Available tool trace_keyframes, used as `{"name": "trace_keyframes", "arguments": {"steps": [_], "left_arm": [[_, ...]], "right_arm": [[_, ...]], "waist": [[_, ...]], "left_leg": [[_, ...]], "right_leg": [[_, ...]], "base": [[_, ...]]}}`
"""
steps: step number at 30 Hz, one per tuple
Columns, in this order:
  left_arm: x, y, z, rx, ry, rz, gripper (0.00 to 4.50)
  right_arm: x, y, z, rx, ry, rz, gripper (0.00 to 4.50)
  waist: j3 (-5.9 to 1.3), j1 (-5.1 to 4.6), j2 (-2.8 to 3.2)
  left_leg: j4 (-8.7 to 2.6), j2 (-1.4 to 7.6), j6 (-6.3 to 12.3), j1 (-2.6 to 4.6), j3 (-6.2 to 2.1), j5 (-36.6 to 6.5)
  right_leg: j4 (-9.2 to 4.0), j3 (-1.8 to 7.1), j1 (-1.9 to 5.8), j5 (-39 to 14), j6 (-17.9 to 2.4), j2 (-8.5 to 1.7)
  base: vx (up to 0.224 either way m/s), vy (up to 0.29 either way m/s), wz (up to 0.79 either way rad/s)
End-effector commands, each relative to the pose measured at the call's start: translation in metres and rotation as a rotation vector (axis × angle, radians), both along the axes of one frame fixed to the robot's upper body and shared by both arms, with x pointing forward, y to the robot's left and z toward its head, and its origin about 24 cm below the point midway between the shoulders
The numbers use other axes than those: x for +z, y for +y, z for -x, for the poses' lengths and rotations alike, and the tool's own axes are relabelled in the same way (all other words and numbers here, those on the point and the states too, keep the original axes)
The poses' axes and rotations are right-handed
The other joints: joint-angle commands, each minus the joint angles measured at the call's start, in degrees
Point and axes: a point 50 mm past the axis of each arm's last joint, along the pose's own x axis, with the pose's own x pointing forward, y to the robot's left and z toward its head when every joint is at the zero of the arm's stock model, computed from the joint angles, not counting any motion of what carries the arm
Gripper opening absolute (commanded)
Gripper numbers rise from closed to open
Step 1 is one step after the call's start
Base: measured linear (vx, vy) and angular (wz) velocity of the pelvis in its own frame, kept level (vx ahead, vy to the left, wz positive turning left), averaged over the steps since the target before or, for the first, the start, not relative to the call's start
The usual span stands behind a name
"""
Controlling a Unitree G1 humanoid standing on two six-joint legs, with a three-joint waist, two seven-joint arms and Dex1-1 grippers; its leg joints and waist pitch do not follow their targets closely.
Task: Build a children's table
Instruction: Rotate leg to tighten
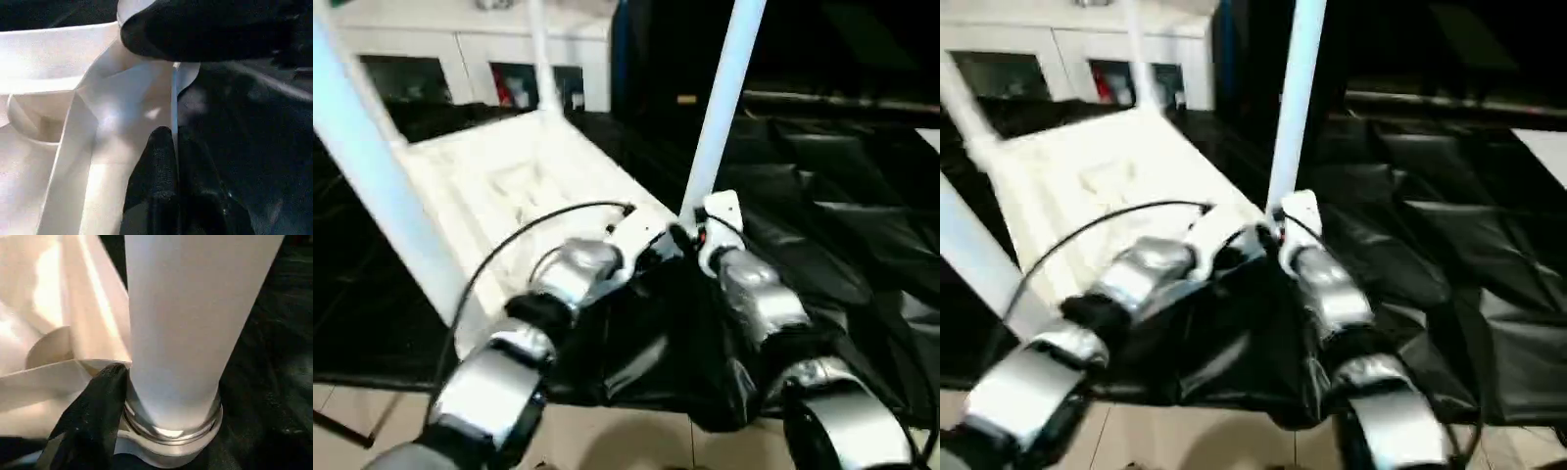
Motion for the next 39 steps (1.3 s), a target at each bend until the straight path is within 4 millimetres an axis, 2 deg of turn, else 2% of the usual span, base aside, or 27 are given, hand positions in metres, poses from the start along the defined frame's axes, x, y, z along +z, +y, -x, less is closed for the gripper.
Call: {"name": "trace_keyframes", "arguments": {"steps": [1,5,6,7,9,11,16,17,20,21,22,23,24,26,27,28,30,32,33,36,39], "left_arm": [[-0.005,0.007,-0.002,0.064,0.003,-0.037,0.00],[-0.004,0.006,-0.003,0.053,-0.005,-0.044,0.00],[-0.004,0.006,-0.003,0.049,-0.009,-0.045,0.00],[-0.004,0.007,-0.004,0.046,-0.014,-0.047,0.00],[-0.002,0.007,-0.004,0.028,-0.030,-0.043,0.00],[-0.002,0.008,-0.004,0.011,-0.028,-0.042,0.00],[-0.001,0.019,-0.003,-0.048,-0.038,-0.044,0.00],[-0.001,0.022,-0.004,-0.053,-0.041,-0.049,0.00],[0.000,0.028,-0.003,-0.074,-0.047,-0.049,0.00],[0.000,0.029,-0.003,-0.087,-0.049,-0.047,0.00],[0.002,0.032,-0.002,-0.121,-0.048,-0.033,0.00],[0.002,0.033,-0.001,-0.138,-0.047,-0.029,0.00],[0.003,0.033,-0.001,-0.152,-0.049,-0.028,0.00],[0.003,0.037,0.003,-0.222,-0.050,-0.038,0.00],[0.003,0.037,0.003,-0.222,-0.050,-0.038,0.00],[0.004,0.038,0.006,-0.278,-0.056,-0.035,0.00],[0.006,0.038,0.017,-0.437,-0.046,-0.020,0.00],[0.005,0.041,0.025,-0.515,-0.018,-0.033,0.00],[0.005,0.041,0.026,-0.528,-0.015,-0.037,0.00],[0.005,0.044,0.031,-0.558,0.004,-0.043,0.00],[0.004,0.045,0.034,-0.577,0.015,-0.038,0.00]], "right_arm": [[-0.019,0.003,0.007,-0.011,0.082,0.031,2.62],[-0.014,0.004,0.004,-0.014,0.062,0.017,2.62],[-0.011,0.003,0.002,-0.019,0.049,0.005,2.62],[-0.008,0.004,0.000,0.007,0.034,-0.004,3.17],[-0.003,0.003,-0.003,0.051,-0.004,0.025,3.17],[0.003,0.001,-0.005,0.075,-0.038,0.001,3.48],[0.018,-0.022,-0.008,0.136,-0.105,0.034,3.76],[0.020,-0.024,-0.006,0.189,-0.101,0.030,3.94],[0.018,-0.027,0.003,0.350,-0.055,0.012,4.11],[0.018,-0.029,0.006,0.395,-0.053,0.022,4.20],[0.020,-0.035,0.016,0.524,-0.046,0.043,4.20],[0.021,-0.037,0.019,0.567,-0.056,0.056,4.20],[0.022,-0.038,0.020,0.583,-0.058,0.062,4.20],[0.025,-0.045,0.028,0.657,-0.054,0.083,4.20],[0.025,-0.045,0.028,0.657,-0.054,0.083,4.20],[0.026,-0.048,0.030,0.674,-0.047,0.087,4.20],[0.029,-0.053,0.035,0.715,-0.027,0.098,4.20],[0.030,-0.056,0.037,0.738,-0.009,0.136,4.20],[0.030,-0.056,0.037,0.743,-0.007,0.147,4.20],[0.029,-0.057,0.041,0.777,0.016,0.177,4.20],[0.027,-0.055,0.047,0.826,0.039,0.183,4.20]], "waist": [[-3.71,0.02,0.10],[-3.78,-0.02,0.14],[-3.78,-0.06,-0.19],[-3.79,0.00,-0.09],[-3.78,0.05,-0.02],[-3.73,0.05,-0.09],[-3.83,0.12,-0.14],[-3.91,0.24,-0.13],[-3.95,0.44,-0.29],[-4.04,0.51,-0.56],[-4.05,0.53,-0.74],[-3.99,0.88,-0.80],[-4.09,0.85,-0.79],[-4.09,1.01,-0.84],[-4.04,1.06,-0.77],[-4.00,1.07,-0.73],[-3.86,1.31,-0.30],[-3.85,1.67,-0.18],[-3.86,1.85,0.15],[-3.72,2.59,0.19],[-3.75,2.70,0.09]], "left_leg": [[-4.07,0.33,-0.05,0.96,-0.75,-21.8],[-4.17,0.42,0.46,0.77,-0.72,-21.0],[-4.16,0.45,0.67,0.68,-0.65,-20.9],[-4.13,0.43,0.75,0.73,-0.66,-20.9],[-4.09,0.47,1.04,0.70,-0.59,-20.9],[-4.11,0.49,1.40,0.59,-0.59,-20.8],[-4.03,0.52,2.13,0.44,-0.48,-18.9],[-3.96,0.55,2.52,0.43,-0.43,-18.1],[-3.86,0.60,3.91,0.16,-0.44,-16.2],[-3.82,0.63,4.24,0.00,-0.50,-15.2],[-3.72,0.69,4.36,-0.02,-0.40,-14.8],[-3.63,0.84,5.08,0.14,-0.36,-14.6],[-3.62,0.81,5.35,-0.16,-0.42,-13.6],[-3.57,0.87,5.55,-0.08,-0.40,-12.9],[-3.58,0.92,5.58,0.05,-0.32,-13.0],[-3.60,0.99,5.46,0.12,-0.32,-13.2],[-3.82,1.23,4.79,0.37,-0.34,-14.6],[-3.93,1.45,4.14,0.42,-0.29,-14.6],[-3.97,1.56,3.43,0.83,-0.18,-15.5],[-4.13,1.58,2.11,1.16,-0.04,-17.6],[-4.23,1.50,1.54,0.97,-0.15,-17.8]], "right_leg": [[-5.03,1.15,1.78,-24.7,-8.8,-2.15],[-4.66,1.24,1.99,-21.9,-9.8,-2.13],[-4.61,1.28,2.08,-21.2,-10.0,-2.12],[-4.56,1.26,2.04,-21.3,-10.2,-2.20],[-4.66,1.27,2.08,-21.1,-10.5,-2.26],[-4.57,1.29,2.19,-20.8,-10.7,-2.27],[-4.38,1.32,2.46,-19.3,-11.3,-2.22],[-4.21,1.35,2.58,-17.8,-11.6,-2.19],[-4.00,1.35,3.01,-16.1,-11.8,-2.29],[-3.79,1.26,3.15,-15.3,-12.0,-2.26],[-3.76,1.37,3.03,-14.8,-12.1,-2.34],[-3.75,1.40,3.03,-14.2,-12.4,-2.39],[-3.44,1.40,3.19,-13.3,-12.8,-2.41],[-3.41,1.42,3.08,-13.1,-13.1,-2.44],[-3.46,1.45,2.97,-13.2,-13.5,-2.41],[-3.45,1.47,2.86,-13.4,-13.6,-2.43],[-3.60,1.57,2.71,-14.9,-13.6,-2.42],[-3.40,1.68,2.66,-14.1,-14.0,-2.37],[-3.40,1.71,2.32,-13.9,-14.3,-2.24],[-3.44,1.86,2.14,-14.9,-13.6,-2.26],[-3.42,1.89,2.28,-15.4,-12.9,-2.33]], "base": [[0.000,0.000,0.00],[0.000,0.000,0.00],[0.000,0.000,0.00],[0.000,0.000,0.00],[0.000,0.000,0.00],[0.000,0.000,0.00],[0.000,0.000,0.00],[0.000,0.000,0.00],[0.000,0.000,0.00],[0.000,0.000,0.00],[0.000,0.000,0.00],[0.000,0.000,0.00],[0.000,0.000,0.00],[0.000,0.000,0.00],[0.000,0.000,0.00],[0.000,0.000,0.00],[0.000,0.000,0.00],[0.000,0.000,0.00],[0.000,0.000,0.00],[0.000,0.000,0.00],[0.000,0.000,0.00]]}}
